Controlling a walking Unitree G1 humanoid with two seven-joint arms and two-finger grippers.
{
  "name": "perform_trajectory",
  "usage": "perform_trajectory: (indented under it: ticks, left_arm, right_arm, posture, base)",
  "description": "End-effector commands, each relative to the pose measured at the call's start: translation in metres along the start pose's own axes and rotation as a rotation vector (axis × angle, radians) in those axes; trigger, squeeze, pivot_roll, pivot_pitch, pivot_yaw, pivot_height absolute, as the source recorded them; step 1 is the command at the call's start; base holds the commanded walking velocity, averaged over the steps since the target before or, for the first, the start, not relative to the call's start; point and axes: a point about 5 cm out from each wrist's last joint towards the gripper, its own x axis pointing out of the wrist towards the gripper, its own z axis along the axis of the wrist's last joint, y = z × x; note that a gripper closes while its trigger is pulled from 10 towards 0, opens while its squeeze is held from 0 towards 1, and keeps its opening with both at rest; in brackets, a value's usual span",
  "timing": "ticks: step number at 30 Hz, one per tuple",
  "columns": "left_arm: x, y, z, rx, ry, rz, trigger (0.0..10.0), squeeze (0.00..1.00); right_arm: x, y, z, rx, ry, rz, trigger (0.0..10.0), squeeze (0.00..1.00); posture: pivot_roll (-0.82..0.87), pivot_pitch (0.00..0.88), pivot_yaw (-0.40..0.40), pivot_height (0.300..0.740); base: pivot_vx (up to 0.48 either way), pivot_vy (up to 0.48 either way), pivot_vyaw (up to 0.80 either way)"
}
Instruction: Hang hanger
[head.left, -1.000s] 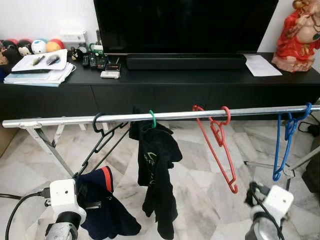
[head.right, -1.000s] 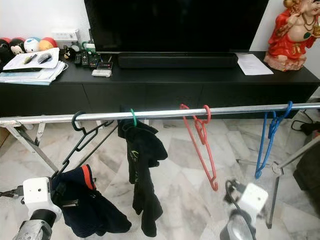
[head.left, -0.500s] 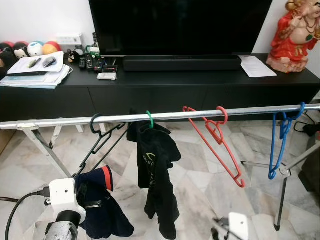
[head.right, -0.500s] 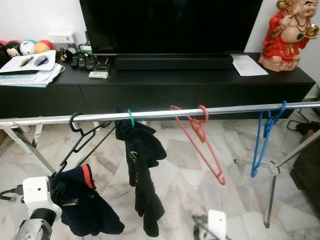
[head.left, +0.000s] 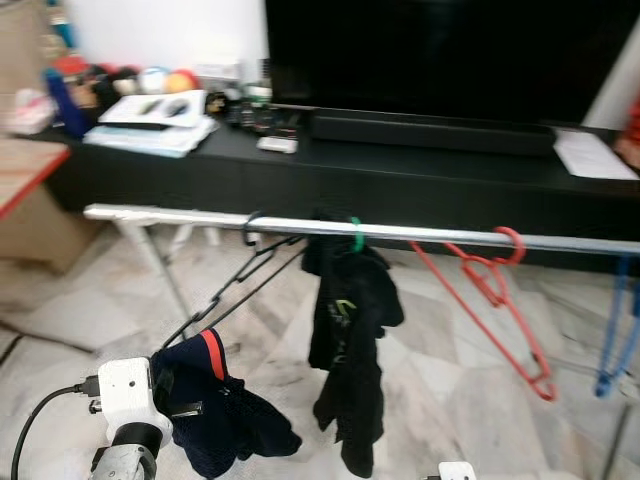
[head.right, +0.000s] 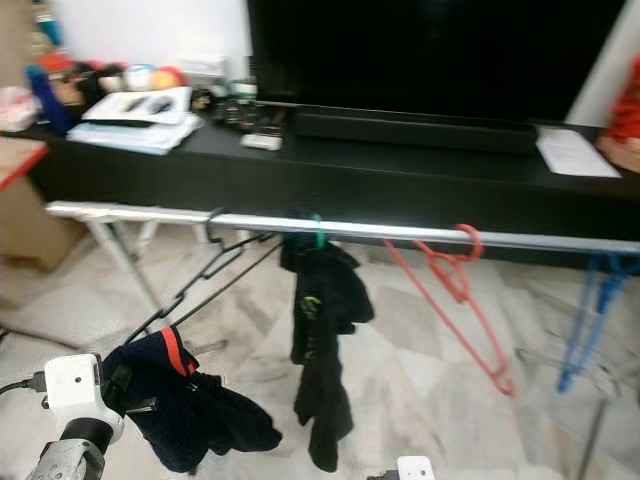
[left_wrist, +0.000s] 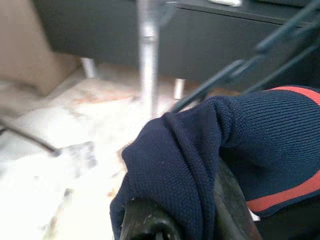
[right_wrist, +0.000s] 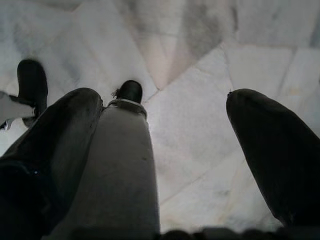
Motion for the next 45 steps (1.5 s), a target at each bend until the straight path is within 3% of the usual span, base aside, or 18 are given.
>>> perform_trajectory:
  ticks: [1, 28, 30, 45]
  left_arm:
    - [0.001, 0.002, 0.004, -0.003, -0.021, 0.015, 10.0, 0.00]
    - [0.000, 0.012, 0.008, 0.021, -0.025, 0.076, 10.0, 0.00]
    - [0.000, 0.014, 0.008, 0.016, -0.025, 0.089, 10.0, 0.00]
    - [-0.001, 0.015, 0.007, 0.011, -0.017, 0.098, 10.0, 0.00]
  right_arm:
    - [-0.001, -0.001, -0.007, -0.009, 0.022, 0.003, 10.0, 0.00]
    - [-0.003, 0.003, -0.026, -0.021, 0.069, 0.018, 10.0, 0.00]
    - [-0.003, 0.003, -0.027, 0.025, 0.076, 0.028, 10.0, 0.00]
    - [-0.004, 0.005, -0.028, 0.024, 0.078, 0.038, 10.0, 0.00]
  posture:
    - [0.01, 0.142, -0.011, 0.740]
    - [0.03, 0.166, -0.007, 0.740]
    - [0.04, 0.168, -0.007, 0.740]
    - [0.03, 0.166, -0.007, 0.740]
  base:
    - [0.000, 0.000, 0.80]
    - [0.000, 0.000, 0.80]
    - [0.000, 0.000, 0.00]
    - [0.000, 0.149, 0.00]
